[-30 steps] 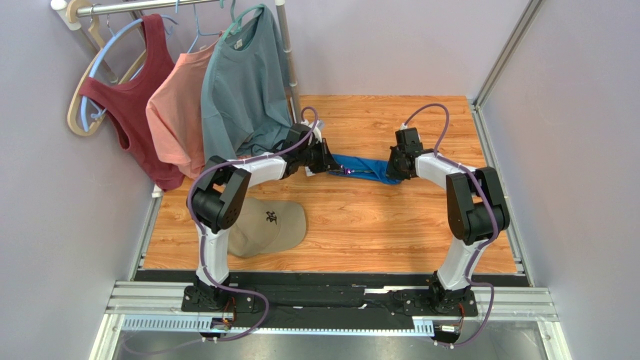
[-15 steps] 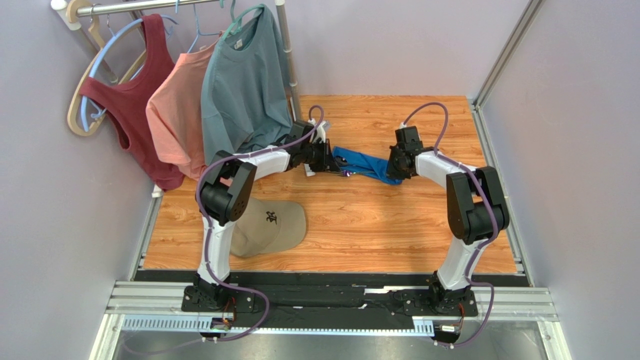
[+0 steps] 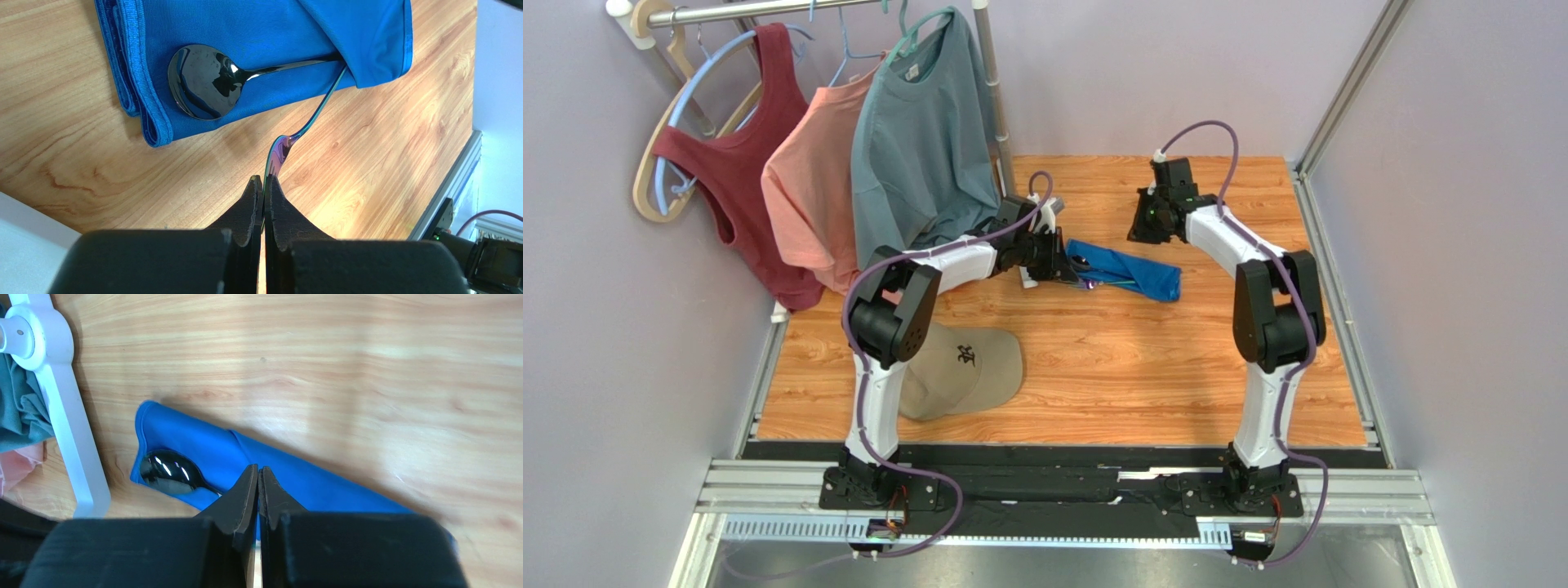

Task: Fold the napkin into a case and place the utensils inside
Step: Insert the fork into the folded napkin.

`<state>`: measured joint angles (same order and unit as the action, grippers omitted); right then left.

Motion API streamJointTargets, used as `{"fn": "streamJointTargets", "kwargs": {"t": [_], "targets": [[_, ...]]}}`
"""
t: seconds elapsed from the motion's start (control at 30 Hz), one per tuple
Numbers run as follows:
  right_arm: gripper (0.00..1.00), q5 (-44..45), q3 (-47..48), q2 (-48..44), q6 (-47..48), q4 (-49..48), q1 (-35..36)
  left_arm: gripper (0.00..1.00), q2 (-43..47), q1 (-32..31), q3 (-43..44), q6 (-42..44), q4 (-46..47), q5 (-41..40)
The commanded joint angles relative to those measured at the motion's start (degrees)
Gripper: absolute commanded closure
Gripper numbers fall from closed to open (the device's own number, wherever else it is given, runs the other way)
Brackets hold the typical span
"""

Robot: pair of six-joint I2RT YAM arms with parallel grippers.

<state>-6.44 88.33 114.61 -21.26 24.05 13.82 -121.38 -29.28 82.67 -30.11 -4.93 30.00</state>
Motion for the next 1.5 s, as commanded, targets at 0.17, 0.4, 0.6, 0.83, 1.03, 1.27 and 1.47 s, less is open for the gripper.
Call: {"fn": "streamJointTargets", "kwargs": {"t": [0.17,0.4,0.6,0.83,1.03,1.27,1.47], "targets": [[0.98,-7.0,13.0,14.1,-1.2,-1.6,2.5,1.00,2.1,-0.3,0.6,2.3,-4.8,-1.3],[1.00,-7.4,19.4,19.4,0.9,1.3,3.7,1.00,2.4,-0.5,0.0,1.4,-4.0,-0.7],[1.00,-11.1,16.0,18.1,3.5,2.4,4.8,1.00,2.7,-0.6,1.9,2.4,-6.0,-0.9],[1.00,-16.3,7.3,14.2,6.0,1.3,4.8,1.00,3.2,-0.6,2.5,3.4,-7.7,-0.4],[1.00,-18.4,-0.9,10.3,5.8,-1.6,4.8,1.00,4.2,-1.4,-0.4,2.3,-6.7,-0.4],[1.00,-19.5,-5.9,7.0,5.6,-3.2,5.2,1.00,3.8,-1.5,-2.3,1.6,-5.2,-0.5],[1.00,-19.9,-5.0,7.4,5.7,-2.9,5.4,0.99,1.8,-1.6,-2.1,1.5,-3.9,-1.4]]}}
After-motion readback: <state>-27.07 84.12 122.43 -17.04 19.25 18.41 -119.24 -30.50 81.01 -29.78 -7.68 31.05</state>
